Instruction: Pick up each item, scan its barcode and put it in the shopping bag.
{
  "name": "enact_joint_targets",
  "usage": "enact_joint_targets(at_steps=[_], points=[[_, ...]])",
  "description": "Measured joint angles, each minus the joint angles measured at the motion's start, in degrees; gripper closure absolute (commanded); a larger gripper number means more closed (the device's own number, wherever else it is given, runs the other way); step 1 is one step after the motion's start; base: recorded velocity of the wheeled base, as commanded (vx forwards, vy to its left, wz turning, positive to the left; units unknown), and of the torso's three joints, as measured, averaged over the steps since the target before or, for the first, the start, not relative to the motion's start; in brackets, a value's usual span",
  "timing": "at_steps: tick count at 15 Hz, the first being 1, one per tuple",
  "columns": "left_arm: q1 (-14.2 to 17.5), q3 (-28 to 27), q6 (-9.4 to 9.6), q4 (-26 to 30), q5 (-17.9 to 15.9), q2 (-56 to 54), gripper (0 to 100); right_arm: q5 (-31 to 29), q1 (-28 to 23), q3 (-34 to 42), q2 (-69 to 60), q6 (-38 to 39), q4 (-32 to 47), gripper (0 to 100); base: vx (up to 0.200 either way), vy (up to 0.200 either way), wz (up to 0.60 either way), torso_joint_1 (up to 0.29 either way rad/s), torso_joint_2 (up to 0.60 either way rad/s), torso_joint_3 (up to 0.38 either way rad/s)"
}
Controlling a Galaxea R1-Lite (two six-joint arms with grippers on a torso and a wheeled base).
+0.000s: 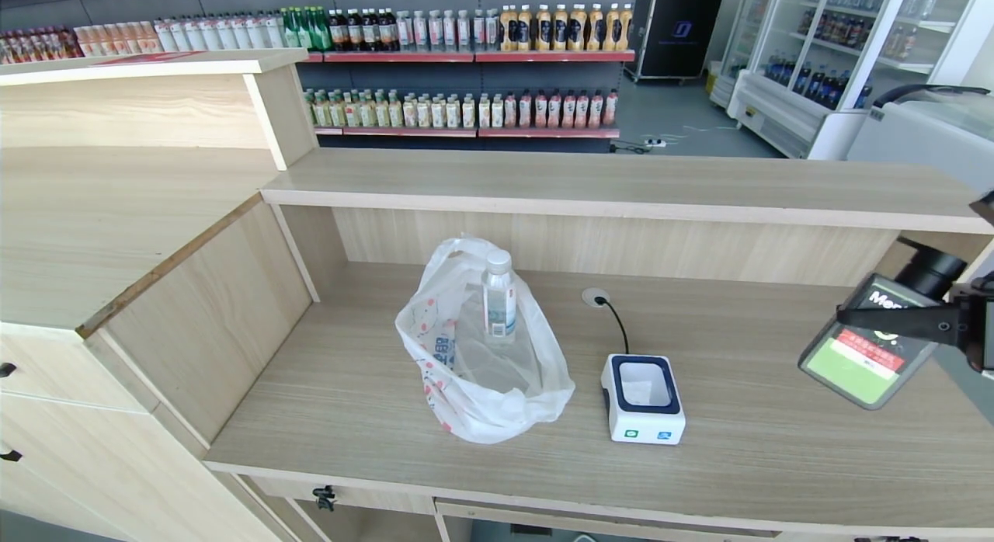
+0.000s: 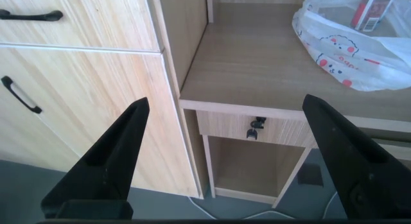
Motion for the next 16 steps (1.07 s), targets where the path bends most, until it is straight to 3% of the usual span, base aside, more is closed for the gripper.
enact_joint_targets(at_steps=[2,4,8,9,10,12,16], points=[[0.0,0.0,0.02,0.0,0.0,0.0,0,-20.1,0.6,1.1,-7.9,8.1,0.1,100,0.0,0.0,0.0,0.0,0.0,0.0],[0.0,0.0,0.0,0.0,0.0,0.0,0,-40.2,4.2,1.7,-13.0,12.7,-0.7,100,0.0,0.0,0.0,0.0,0.0,0.0],[0.0,0.0,0.0,0.0,0.0,0.0,0,-82.4,18.5,3.4,-17.9,15.0,-7.4,100,0.0,0.0,0.0,0.0,0.0,0.0],[0.0,0.0,0.02,0.0,0.0,0.0,0,-86.3,22.0,3.9,-18.2,15.0,-8.9,100,0.0,0.0,0.0,0.0,0.0,0.0],[0.0,0.0,0.0,0.0,0.0,0.0,0,-86.3,24.5,3.9,-18.4,14.7,-9.7,100,0.0,0.0,0.6,0.002,0.01,0.007],[0.0,0.0,0.0,0.0,0.0,0.0,0,-80.9,27.6,4.0,-18.7,13.7,-10.1,100,0.0,0.0,0.6,0.002,0.0,0.0],[0.0,0.0,0.0,0.0,0.0,0.0,0,-76.5,32.4,2.9,-17.8,10.5,-12.2,100,0.0,0.0,0.6,0.006,0.0,0.002]])
